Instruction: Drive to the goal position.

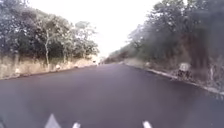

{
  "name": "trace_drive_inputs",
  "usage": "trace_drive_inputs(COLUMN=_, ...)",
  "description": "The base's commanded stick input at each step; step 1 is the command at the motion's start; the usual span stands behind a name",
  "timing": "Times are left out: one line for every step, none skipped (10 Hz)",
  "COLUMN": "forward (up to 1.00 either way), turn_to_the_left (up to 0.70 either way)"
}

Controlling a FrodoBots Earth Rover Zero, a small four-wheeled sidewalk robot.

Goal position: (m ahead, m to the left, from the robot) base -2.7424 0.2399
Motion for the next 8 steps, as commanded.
trace_drive_inputs(forward=0.85, turn_to_the_left=0.0)
trace_drive_inputs(forward=0.85, turn_to_the_left=0.0)
trace_drive_inputs(forward=0.85, turn_to_the_left=0.0)
trace_drive_inputs(forward=0.85, turn_to_the_left=0.0)
trace_drive_inputs(forward=0.85, turn_to_the_left=0.0)
trace_drive_inputs(forward=0.85, turn_to_the_left=0.0)
trace_drive_inputs(forward=0.85, turn_to_the_left=0.0)
trace_drive_inputs(forward=0.85, turn_to_the_left=0.0)
